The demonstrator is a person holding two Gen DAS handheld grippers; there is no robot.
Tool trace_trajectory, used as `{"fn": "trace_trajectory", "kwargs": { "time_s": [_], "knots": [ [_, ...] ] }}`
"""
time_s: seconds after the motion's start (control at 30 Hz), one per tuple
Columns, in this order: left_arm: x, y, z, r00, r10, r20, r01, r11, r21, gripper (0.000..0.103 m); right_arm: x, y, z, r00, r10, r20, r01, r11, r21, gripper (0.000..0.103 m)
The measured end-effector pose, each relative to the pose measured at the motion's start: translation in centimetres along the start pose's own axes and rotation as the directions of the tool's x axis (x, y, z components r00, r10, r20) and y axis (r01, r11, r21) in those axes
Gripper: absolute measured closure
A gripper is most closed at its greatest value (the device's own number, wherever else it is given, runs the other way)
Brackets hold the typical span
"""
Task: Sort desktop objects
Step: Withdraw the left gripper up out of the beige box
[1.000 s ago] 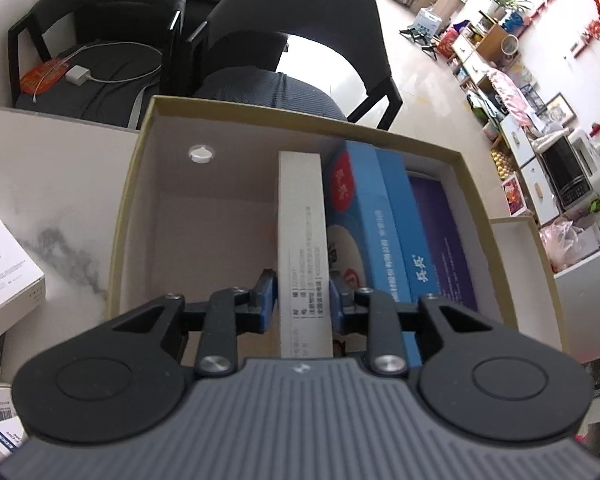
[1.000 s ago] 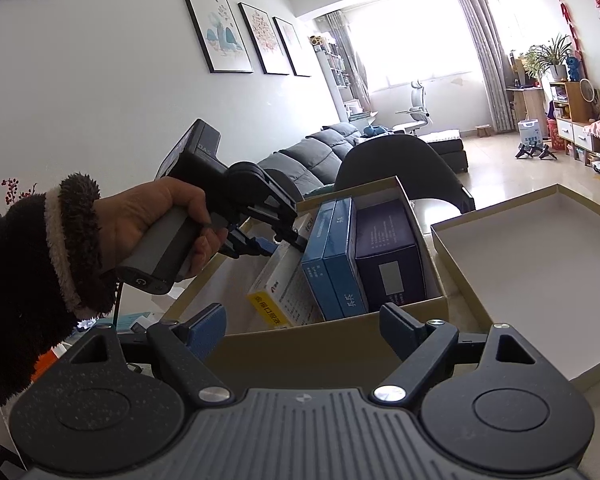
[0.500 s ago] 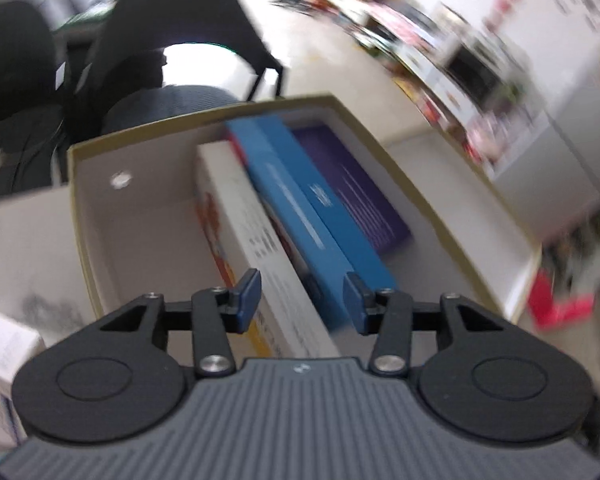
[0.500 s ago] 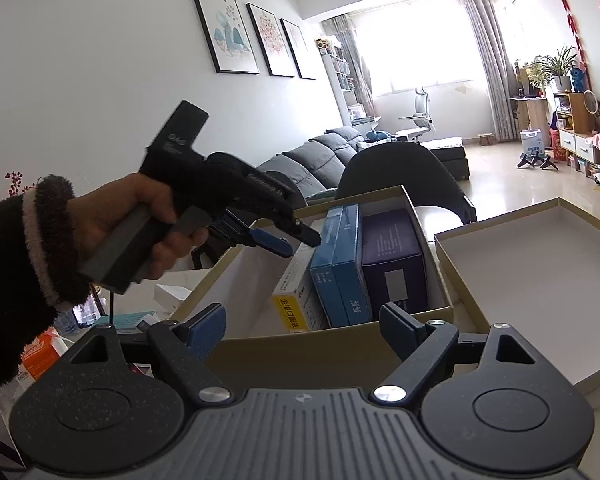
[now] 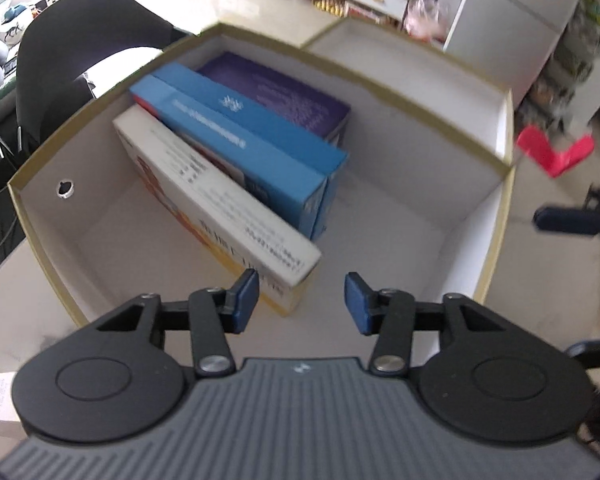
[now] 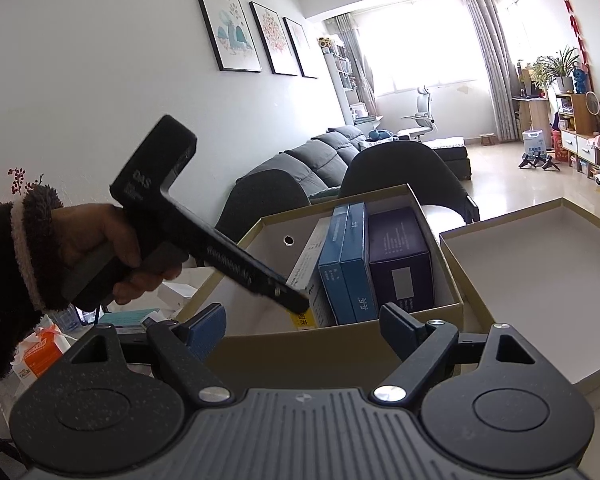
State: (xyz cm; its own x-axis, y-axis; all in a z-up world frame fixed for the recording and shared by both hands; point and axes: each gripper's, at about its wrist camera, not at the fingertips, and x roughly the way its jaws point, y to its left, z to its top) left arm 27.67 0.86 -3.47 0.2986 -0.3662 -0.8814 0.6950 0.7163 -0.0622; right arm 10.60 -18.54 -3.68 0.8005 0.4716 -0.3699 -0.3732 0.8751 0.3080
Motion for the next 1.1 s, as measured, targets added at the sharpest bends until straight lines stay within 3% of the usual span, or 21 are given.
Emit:
{"fn": "trace_trajectory", "kwargs": {
  "time_s": [0.13,0.2,0.67,0.73,0.8,1.1],
  "knots": [
    [1.1,0.1,0.0,0.999,0.031,-0.012,-0.031,0.999,-0.012,0.077,0.3,-0.2,-0.1,1.0,0.0,-0.005,0.0,1.0,0.005,0.017],
    [1.2,0.4,0.0,1.0,0.011,0.007,-0.011,0.999,-0.036,0.078,0.5,-0.2,-0.1,1.0,0.0,-0.007,0.0,1.0,0.007,0.017],
    [1.4,1.6,0.7,0.999,-0.012,0.034,0.015,0.995,-0.103,0.077,1.1,-0.2,-0.3,1.0,0.001,-0.02,-0.001,1.0,0.013,0.017],
    [0.9,1.6,0.5,0.999,-0.009,0.044,0.014,0.994,-0.11,0.075,0.9,0.1,-0.3,1.0,0.001,-0.02,-0.001,1.0,0.007,0.017],
    [0.3,1.6,0.2,0.998,-0.02,0.053,0.026,0.993,-0.118,0.064,0.6,0.4,-0.3,1.0,-0.002,-0.018,0.002,1.0,-0.003,0.017],
    [-3.5,1.5,-2.0,0.994,0.005,0.113,0.013,0.988,-0.155,0.057,-0.8,2.4,-0.3,1.0,-0.001,-0.004,0.001,0.999,-0.042,0.016]
  ]
}}
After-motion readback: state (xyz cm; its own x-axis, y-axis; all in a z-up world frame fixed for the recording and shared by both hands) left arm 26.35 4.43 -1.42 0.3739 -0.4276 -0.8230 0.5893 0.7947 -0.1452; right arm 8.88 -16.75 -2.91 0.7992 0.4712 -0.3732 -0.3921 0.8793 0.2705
